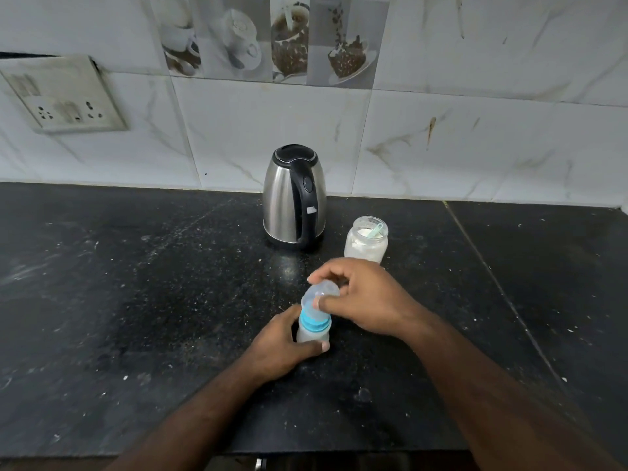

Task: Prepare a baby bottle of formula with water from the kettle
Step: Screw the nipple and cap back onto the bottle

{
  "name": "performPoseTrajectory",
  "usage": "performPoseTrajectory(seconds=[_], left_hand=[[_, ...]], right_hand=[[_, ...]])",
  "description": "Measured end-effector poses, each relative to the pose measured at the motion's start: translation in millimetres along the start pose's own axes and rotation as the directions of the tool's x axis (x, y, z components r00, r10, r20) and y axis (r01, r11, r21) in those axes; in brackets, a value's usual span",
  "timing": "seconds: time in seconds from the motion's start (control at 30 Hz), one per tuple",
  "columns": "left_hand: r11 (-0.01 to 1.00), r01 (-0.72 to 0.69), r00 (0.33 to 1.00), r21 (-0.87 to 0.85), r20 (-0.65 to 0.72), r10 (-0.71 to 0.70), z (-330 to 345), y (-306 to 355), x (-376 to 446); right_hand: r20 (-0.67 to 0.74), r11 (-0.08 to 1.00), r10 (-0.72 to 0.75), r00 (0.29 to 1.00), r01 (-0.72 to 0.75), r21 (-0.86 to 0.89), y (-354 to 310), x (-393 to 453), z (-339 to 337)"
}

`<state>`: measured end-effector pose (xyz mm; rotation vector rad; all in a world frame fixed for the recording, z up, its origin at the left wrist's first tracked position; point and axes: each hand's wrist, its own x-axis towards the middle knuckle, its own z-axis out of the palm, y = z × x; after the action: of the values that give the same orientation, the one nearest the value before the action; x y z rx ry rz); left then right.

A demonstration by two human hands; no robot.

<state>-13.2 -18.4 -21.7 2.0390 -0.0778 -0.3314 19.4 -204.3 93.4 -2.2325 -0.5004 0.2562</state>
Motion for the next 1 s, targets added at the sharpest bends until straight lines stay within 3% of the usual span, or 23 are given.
performPoseTrajectory(seconds=[0.17,0.43,0.67,1.0], left_hand=[[1.000,-0.013,0.999,0.022,-0.040,0.014,5,-1,-2],[0.999,-0.031,0.998,0.006,-0.062,0.031,7,2,-5],[0.998,-0.059,0.997,-0.028,-0.060,0.057,5,6,-6],[0.962,-0.138,0.988,-0.233,-0.103,0.117,-13,42,6]], right_hand=[[0.091,0.976,-0.067,0.994,0.084,-0.202,-3,0,13],[0.186,0.967,-0.044,0.982,0.089,-0.238,6,1,14],[0.184,0.973,-0.049,0.982,0.088,-0.211,7,1,10],[0.152,0.994,-0.060,0.987,0.072,-0.077,-19,19,-33]])
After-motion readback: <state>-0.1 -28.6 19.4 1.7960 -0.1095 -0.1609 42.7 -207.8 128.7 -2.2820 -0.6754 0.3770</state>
